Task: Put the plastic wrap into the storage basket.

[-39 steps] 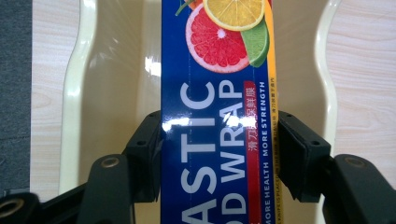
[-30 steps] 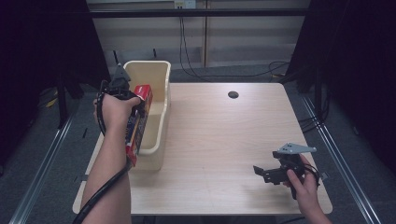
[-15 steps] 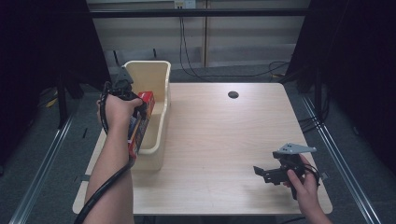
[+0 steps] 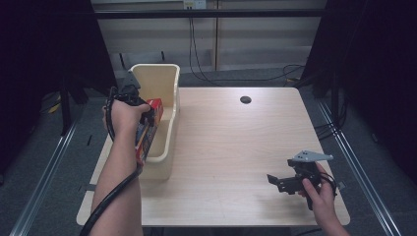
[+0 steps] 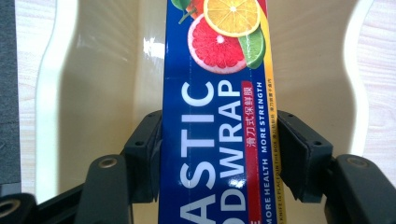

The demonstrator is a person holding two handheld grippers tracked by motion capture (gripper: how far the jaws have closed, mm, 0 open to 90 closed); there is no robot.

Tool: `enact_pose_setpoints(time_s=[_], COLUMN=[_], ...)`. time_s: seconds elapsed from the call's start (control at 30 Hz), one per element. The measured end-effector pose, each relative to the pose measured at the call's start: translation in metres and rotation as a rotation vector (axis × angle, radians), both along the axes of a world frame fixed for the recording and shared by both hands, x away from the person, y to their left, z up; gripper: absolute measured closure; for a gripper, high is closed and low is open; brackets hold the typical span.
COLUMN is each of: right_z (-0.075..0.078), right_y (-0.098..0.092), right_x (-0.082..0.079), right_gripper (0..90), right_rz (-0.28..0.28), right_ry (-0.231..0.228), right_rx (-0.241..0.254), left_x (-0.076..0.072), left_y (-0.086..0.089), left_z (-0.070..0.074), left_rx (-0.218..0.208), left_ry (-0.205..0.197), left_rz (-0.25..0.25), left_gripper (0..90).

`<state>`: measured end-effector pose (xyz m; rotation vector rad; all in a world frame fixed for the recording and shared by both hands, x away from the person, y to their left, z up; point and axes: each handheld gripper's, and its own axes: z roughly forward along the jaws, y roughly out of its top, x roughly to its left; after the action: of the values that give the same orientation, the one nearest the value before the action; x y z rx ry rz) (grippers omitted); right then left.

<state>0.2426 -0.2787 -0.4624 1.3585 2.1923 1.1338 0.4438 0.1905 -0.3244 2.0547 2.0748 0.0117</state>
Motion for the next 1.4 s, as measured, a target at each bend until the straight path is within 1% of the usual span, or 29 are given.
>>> enact_pose_setpoints(time_s=[0.03,0.07,0.13,0.17,0.23,0.27,0.3,0.33,0.37,0.4,0.43,0.47,0.5,0.53,0.57,0.6,0.63,0.73,0.77,0.83,0.9,0.93,1.0,1.03,1.1,1.2,1.23,1.27,1.4], right_z=[0.000,0.000,0.000,0.000,0.000,0.000,0.000,0.000,0.000,0.000,0.000,0.000,0.000,0.000,0.000,-0.001,-0.001,-0.001,0.000,0.000,0.001,0.001,0.001,0.001,0.001,0.001,0.002,0.002,0.003], right_y=[0.000,0.000,0.000,0.000,0.000,0.000,0.000,0.000,0.000,0.001,0.001,0.001,0.001,0.002,0.002,0.002,0.002,0.002,0.002,0.003,0.003,0.003,0.003,0.003,0.003,0.002,0.001,0.001,0.002], right_x=[0.000,0.000,0.000,0.000,0.000,0.000,0.000,0.000,0.000,0.000,0.000,0.000,0.000,0.000,0.000,0.000,0.000,0.001,0.000,0.000,-0.001,-0.001,-0.001,-0.001,-0.001,-0.001,-0.001,-0.001,-0.001], right_gripper=[0.0,0.0,0.0,0.0,0.0,0.0,0.0,0.0,0.0,0.0,0.0,0.0,0.0,0.0,0.0,0.0,0.0,0.0,0.0,0.0,0.0,0.0,0.0,0.0,0.0,0.0,0.0,0.0,0.0], right_rz=[0.002,-0.002,0.001,-0.001,0.002,0.001,0.001,0.002,0.001,0.000,0.000,0.000,0.004,0.001,0.001,0.004,0.000,0.005,0.004,0.000,0.008,0.010,0.009,0.004,0.005,0.001,0.004,0.001,0.002], right_ry=[0.001,0.002,0.000,-0.005,-0.004,0.000,0.000,-0.003,-0.002,0.001,0.001,0.001,0.003,0.005,0.005,0.005,0.004,0.003,0.004,0.002,-0.003,-0.003,-0.005,-0.004,0.000,-0.005,-0.003,-0.005,-0.011], right_rx=[0.001,0.000,0.001,-0.002,0.000,-0.001,-0.001,-0.002,-0.002,-0.004,-0.004,-0.004,-0.001,-0.005,-0.005,-0.004,-0.005,-0.004,-0.004,-0.007,-0.004,0.001,-0.001,-0.003,-0.003,-0.002,0.001,0.004,0.003], left_x=[0.000,0.001,0.001,0.001,0.001,0.001,0.001,0.001,0.001,0.002,0.002,0.002,0.002,0.003,0.003,0.002,0.002,-0.002,-0.002,-0.003,-0.005,-0.005,-0.006,-0.007,-0.009,-0.012,-0.012,-0.013,-0.016], left_y=[0.001,-0.001,-0.001,-0.001,-0.002,-0.002,-0.002,-0.002,-0.003,-0.002,-0.002,-0.003,-0.002,-0.002,-0.002,-0.002,-0.002,-0.003,-0.005,-0.006,-0.007,-0.008,-0.009,-0.010,-0.013,-0.020,-0.021,-0.024,-0.032], left_z=[0.000,-0.002,-0.002,-0.002,-0.004,-0.004,-0.005,-0.006,-0.007,-0.008,-0.008,-0.009,-0.007,0.001,0.001,0.007,0.013,0.028,0.030,0.032,0.035,0.038,0.044,0.046,0.049,0.053,0.054,0.055,0.056], left_rx=[0.003,0.011,0.008,0.002,0.005,0.005,0.015,0.004,0.010,0.011,0.011,0.006,0.004,-0.002,-0.002,-0.002,-0.022,-0.018,-0.011,-0.015,-0.034,-0.026,-0.035,-0.048,-0.055,-0.062,-0.059,-0.068,-0.081], left_ry=[0.011,0.007,0.013,0.013,0.013,0.018,0.014,0.022,0.020,0.033,0.033,0.023,0.014,-0.009,-0.009,-0.023,-0.031,-0.049,-0.058,-0.059,-0.068,-0.085,-0.094,-0.105,-0.113,-0.132,-0.137,-0.144,-0.165], left_rz=[-0.020,-0.012,-0.018,-0.007,-0.007,-0.009,-0.012,-0.009,-0.011,-0.025,-0.025,-0.012,-0.013,-0.006,-0.006,-0.010,-0.004,-0.014,-0.011,-0.010,-0.013,-0.010,-0.024,-0.026,-0.043,-0.050,-0.078,-0.084,-0.116], left_gripper=[39.6,39.5,39.5,39.4,39.3,39.2,39.2,39.3,39.2,39.2,39.0,39.0,38.7,41.8,42.0,42.0,41.9,39.8,39.7,38.6,38.1,37.2,37.1,36.8,35.5,33.8,33.0,32.0,30.4])
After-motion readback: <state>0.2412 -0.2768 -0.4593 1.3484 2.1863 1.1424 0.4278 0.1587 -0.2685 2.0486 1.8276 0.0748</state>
